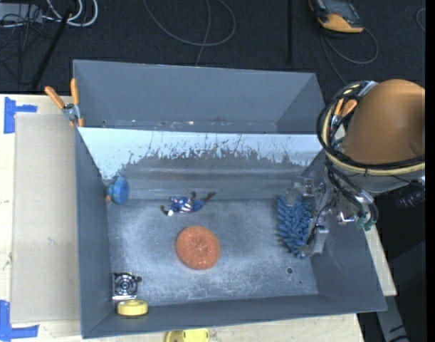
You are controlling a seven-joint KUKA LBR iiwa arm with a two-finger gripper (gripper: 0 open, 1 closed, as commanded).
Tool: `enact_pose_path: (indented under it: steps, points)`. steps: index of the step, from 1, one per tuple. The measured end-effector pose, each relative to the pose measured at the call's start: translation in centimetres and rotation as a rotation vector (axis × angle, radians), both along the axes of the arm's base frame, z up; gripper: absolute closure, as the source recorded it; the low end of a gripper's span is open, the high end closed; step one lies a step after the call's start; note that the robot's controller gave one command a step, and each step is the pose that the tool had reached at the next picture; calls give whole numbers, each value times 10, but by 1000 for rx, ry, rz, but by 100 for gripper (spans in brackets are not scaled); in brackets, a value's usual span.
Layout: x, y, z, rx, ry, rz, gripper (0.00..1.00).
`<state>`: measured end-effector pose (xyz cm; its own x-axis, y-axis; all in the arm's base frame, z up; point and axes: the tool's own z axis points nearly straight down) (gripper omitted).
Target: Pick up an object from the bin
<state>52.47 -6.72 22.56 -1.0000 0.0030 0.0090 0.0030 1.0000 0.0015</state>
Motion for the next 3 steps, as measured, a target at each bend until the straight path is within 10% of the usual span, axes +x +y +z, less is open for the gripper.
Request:
enact_pose_path:
  steps: [3]
  points:
    - [3,-10,-47,-2,-4,-148,0]
